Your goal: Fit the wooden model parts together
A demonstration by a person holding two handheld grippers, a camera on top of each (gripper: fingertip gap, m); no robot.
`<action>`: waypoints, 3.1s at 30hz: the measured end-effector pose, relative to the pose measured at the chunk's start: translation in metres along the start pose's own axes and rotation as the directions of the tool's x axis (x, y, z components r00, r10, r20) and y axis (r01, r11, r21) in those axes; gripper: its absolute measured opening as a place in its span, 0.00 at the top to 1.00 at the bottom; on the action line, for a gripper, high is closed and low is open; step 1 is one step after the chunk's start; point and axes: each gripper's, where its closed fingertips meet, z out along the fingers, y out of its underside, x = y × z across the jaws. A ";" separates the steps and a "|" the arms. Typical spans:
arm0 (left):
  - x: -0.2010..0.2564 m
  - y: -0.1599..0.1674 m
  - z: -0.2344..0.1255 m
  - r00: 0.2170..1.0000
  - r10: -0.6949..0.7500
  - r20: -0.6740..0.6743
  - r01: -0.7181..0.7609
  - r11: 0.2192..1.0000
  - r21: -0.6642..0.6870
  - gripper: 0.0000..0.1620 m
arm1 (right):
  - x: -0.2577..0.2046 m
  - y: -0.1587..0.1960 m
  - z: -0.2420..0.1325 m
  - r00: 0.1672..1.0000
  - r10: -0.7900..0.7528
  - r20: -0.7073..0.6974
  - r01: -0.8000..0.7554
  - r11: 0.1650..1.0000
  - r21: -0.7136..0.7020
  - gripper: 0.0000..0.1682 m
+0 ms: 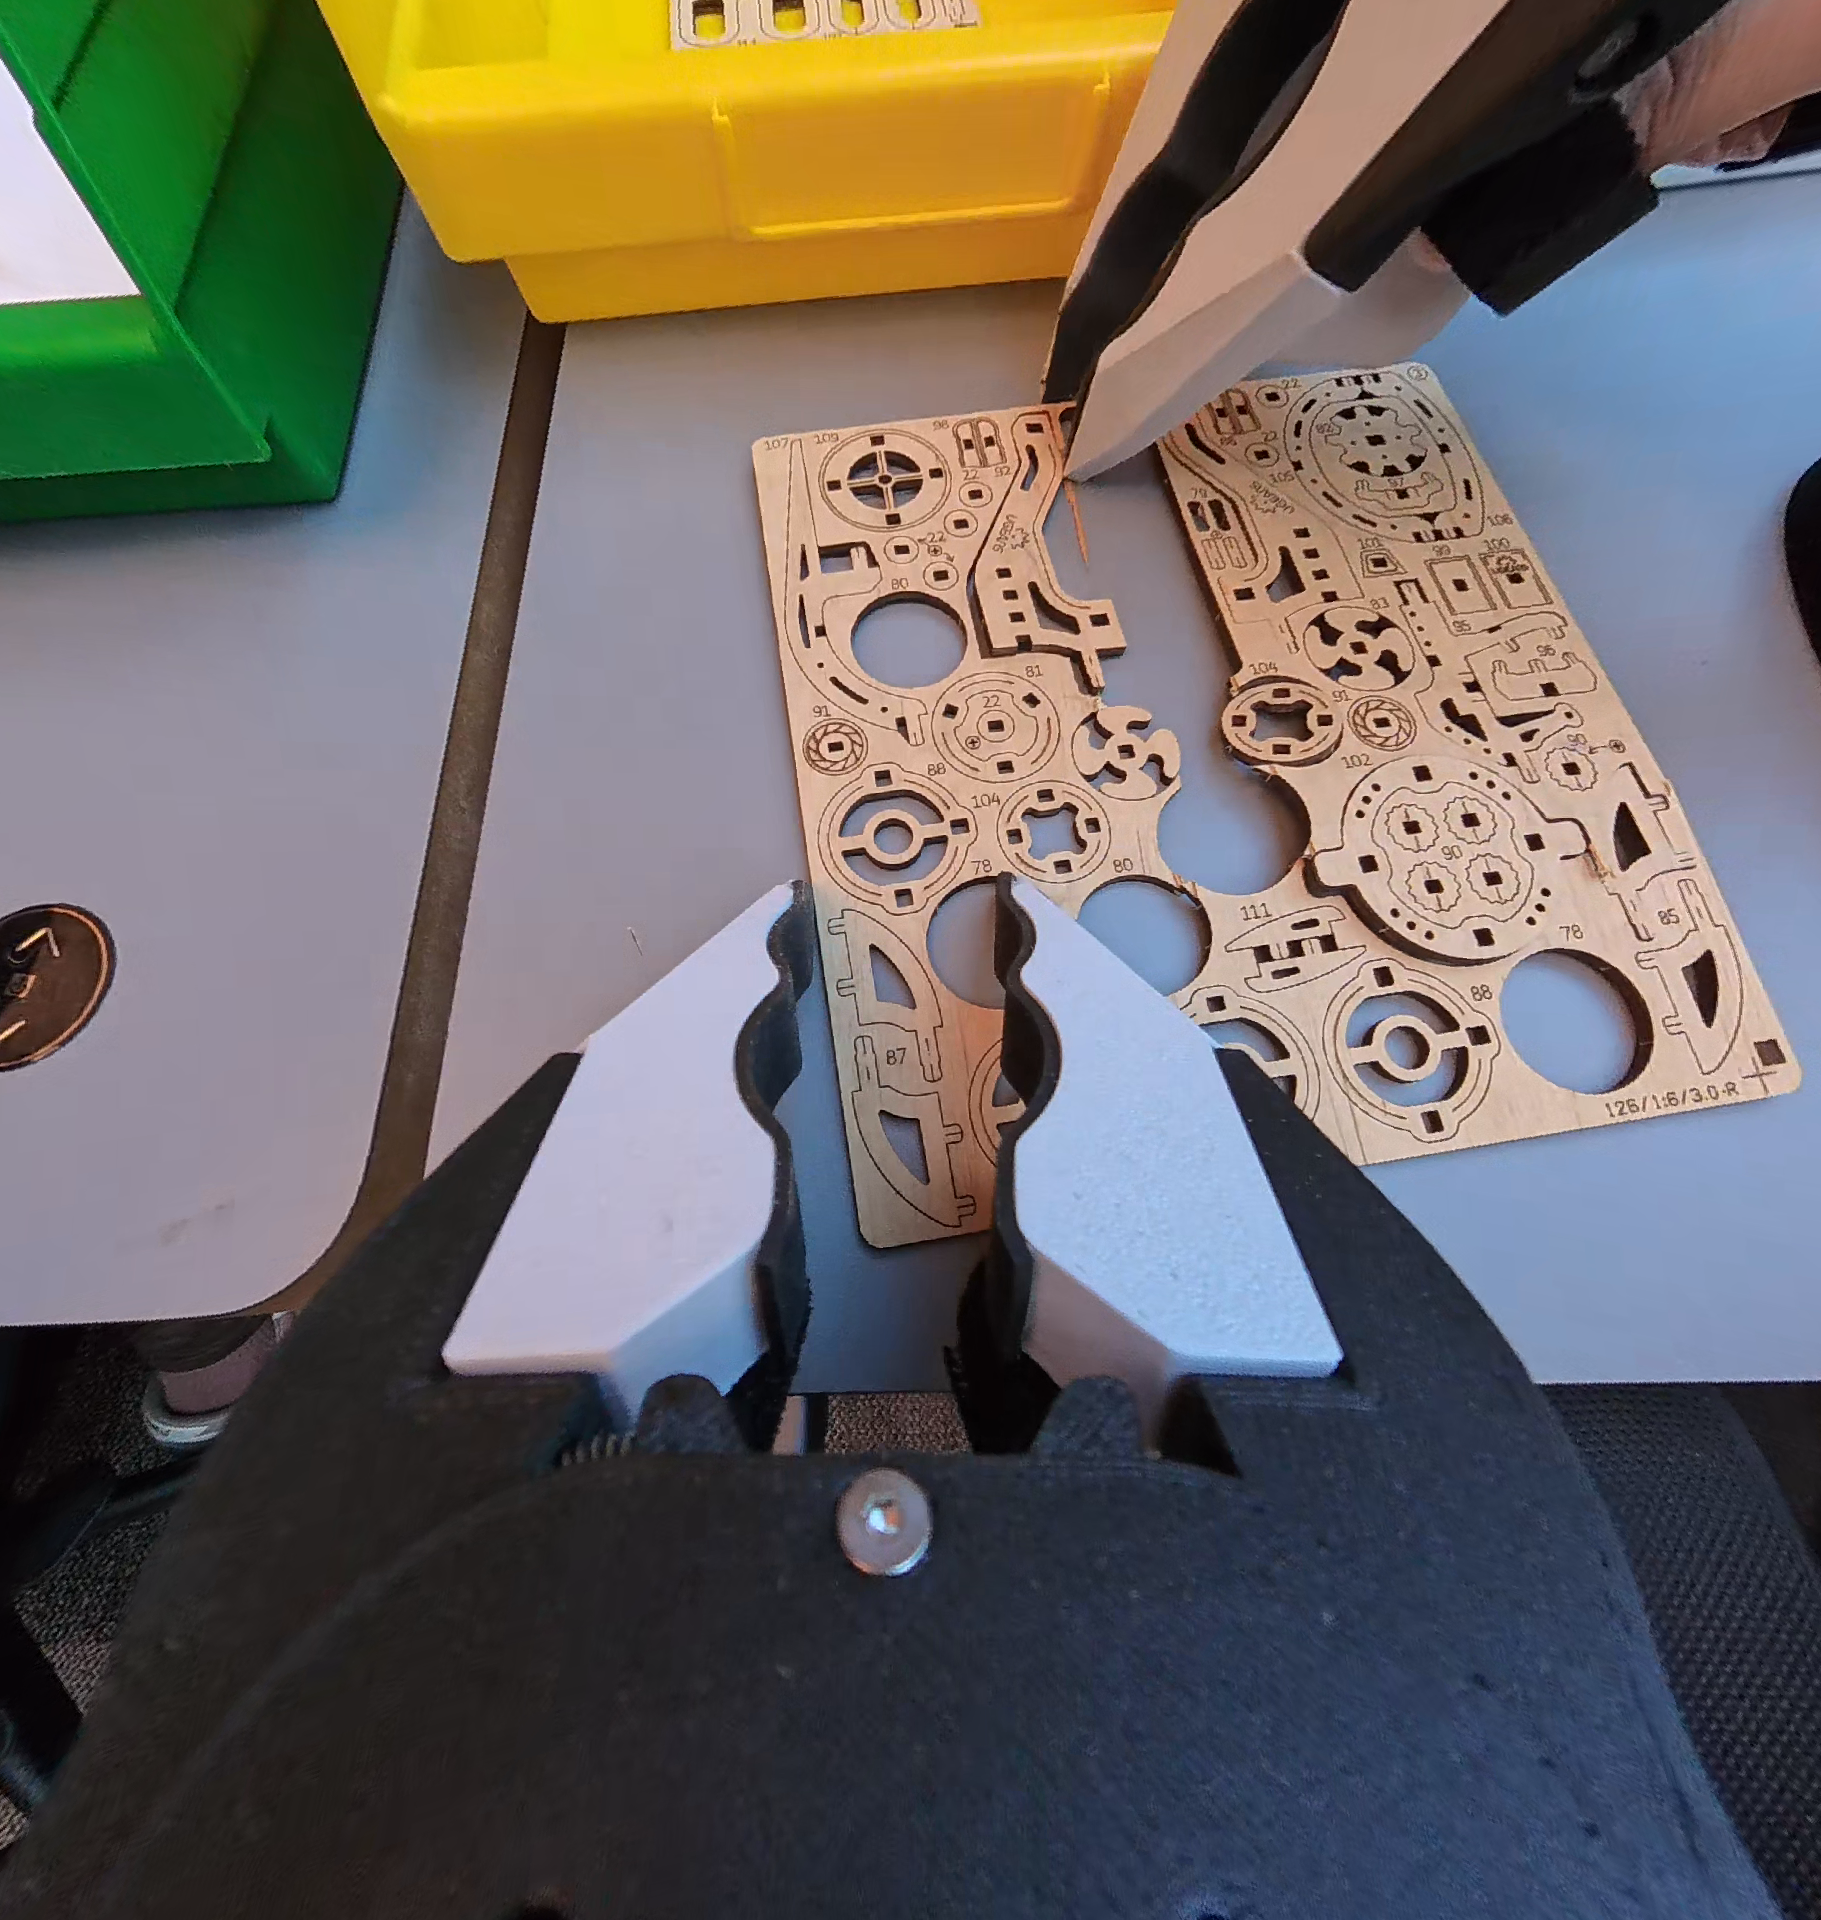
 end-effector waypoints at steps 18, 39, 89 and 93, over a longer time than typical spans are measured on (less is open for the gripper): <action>-0.013 -0.016 -0.010 0.912 -0.273 -0.307 0.288 0.958 0.002 0.68 | 0.002 -0.012 -0.022 0.985 -0.104 -0.137 0.121 0.985 0.124 1.00; 0.006 -0.033 0.012 0.685 -0.359 -0.634 0.288 0.933 -0.217 0.84 | 0.009 -0.025 -0.050 0.956 -0.123 -0.266 0.193 0.948 0.252 1.00; 0.021 -0.070 -0.037 0.741 -0.187 -0.644 0.405 0.891 0.207 0.95 | -0.071 -0.052 -0.050 0.523 0.520 0.675 -0.697 0.717 -0.013 0.73; 0.021 -0.071 -0.040 0.751 -0.187 -0.633 0.409 0.885 0.224 0.95 | -0.070 -0.056 -0.051 0.478 0.556 0.681 -0.736 0.676 -0.035 0.74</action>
